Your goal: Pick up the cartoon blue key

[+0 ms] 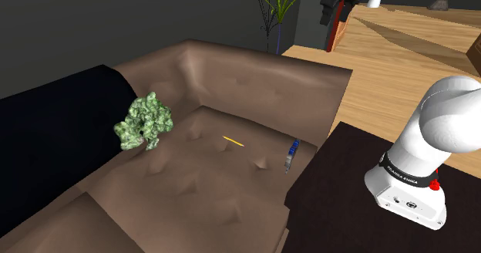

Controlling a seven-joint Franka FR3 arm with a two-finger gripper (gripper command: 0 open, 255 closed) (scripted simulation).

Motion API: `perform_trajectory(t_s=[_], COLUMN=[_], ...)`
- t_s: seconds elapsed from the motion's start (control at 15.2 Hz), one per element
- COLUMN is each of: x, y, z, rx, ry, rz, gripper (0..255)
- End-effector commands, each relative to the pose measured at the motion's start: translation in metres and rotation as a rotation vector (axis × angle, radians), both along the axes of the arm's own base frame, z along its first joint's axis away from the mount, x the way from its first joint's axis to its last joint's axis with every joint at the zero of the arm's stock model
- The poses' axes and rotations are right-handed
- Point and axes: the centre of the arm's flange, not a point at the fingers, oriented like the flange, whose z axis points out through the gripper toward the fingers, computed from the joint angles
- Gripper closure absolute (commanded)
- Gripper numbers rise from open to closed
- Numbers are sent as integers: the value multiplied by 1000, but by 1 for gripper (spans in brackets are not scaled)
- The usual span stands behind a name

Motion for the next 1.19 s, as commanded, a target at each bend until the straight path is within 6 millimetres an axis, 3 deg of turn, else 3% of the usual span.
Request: perform_trajectory(t_s=[0.0, 1.12], x=[0, -10], y=[0, 58], z=[0, -220], rx=[0, -35], ry=[0, 12], rz=[0, -687], gripper=[0, 0])
